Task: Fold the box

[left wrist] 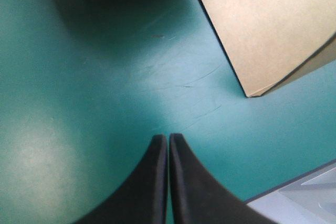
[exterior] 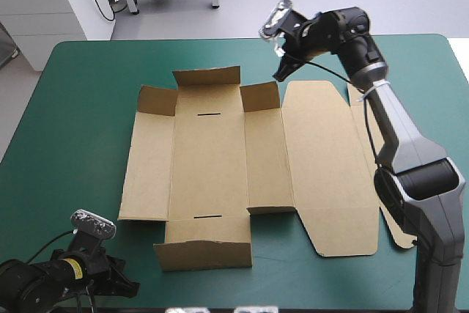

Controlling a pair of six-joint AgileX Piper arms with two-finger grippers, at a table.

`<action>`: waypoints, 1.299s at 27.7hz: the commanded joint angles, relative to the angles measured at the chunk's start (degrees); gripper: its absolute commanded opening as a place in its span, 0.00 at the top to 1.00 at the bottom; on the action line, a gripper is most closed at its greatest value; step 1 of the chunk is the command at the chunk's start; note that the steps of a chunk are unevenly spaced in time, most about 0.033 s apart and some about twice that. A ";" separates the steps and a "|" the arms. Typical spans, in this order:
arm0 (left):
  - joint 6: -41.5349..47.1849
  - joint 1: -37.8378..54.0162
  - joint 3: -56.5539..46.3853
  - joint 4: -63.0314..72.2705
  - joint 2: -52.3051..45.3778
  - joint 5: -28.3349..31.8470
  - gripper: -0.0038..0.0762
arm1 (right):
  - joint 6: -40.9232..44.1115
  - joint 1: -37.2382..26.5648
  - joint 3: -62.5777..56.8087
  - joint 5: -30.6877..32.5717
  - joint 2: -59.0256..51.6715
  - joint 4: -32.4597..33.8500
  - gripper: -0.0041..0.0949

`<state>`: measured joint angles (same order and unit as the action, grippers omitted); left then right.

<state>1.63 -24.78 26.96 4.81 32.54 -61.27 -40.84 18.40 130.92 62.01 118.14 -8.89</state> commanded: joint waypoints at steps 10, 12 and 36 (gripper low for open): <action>0.20 -0.13 1.31 0.73 0.23 1.95 0.96 | 18.72 -14.42 1.90 9.25 -10.60 -1.65 0.97; 0.20 -0.13 1.31 0.73 0.23 1.95 0.96 | 19.82 -15.00 1.90 9.25 -12.10 -1.73 0.97; -0.17 -0.13 1.31 0.83 0.23 1.95 0.96 | 17.71 -15.23 -46.16 -2.20 -44.39 -1.60 0.97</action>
<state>1.37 -24.78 26.96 4.81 32.54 -61.27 -20.81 3.58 90.53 65.36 81.69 -7.36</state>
